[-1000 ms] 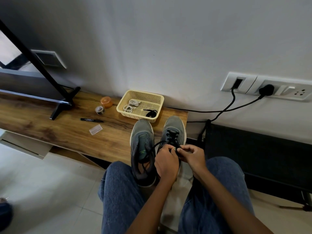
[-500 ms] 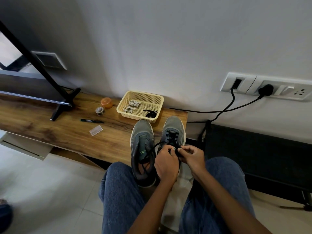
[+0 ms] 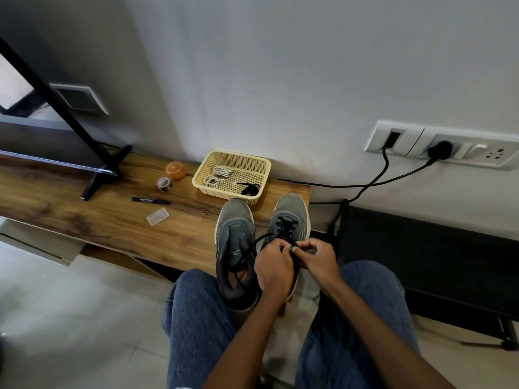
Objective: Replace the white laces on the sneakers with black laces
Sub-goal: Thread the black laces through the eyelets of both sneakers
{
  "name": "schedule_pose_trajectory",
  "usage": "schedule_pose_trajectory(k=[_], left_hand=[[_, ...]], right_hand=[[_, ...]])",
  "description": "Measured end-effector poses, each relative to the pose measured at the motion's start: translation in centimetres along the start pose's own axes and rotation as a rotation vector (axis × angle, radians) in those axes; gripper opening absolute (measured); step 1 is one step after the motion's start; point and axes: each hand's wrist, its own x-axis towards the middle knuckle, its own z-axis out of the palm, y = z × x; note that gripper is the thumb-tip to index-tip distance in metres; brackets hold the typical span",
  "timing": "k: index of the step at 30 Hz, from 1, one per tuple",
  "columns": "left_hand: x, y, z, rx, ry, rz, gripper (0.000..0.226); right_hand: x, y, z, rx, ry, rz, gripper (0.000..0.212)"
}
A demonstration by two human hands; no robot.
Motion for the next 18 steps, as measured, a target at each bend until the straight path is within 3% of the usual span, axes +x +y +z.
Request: schedule_pose_trajectory(k=[7,18], left_hand=[[0.1,-0.3,0.1,-0.042,-0.009,0.044,0.018],[0.7,0.0,-0.1,0.02,-0.022,0.053,0.018]], right_hand=[[0.1,-0.9,-0.7,0.256,-0.041,0.228,0.016],[0.9,-1.3,-1.2,0.294,-0.123,0.331,0.01]])
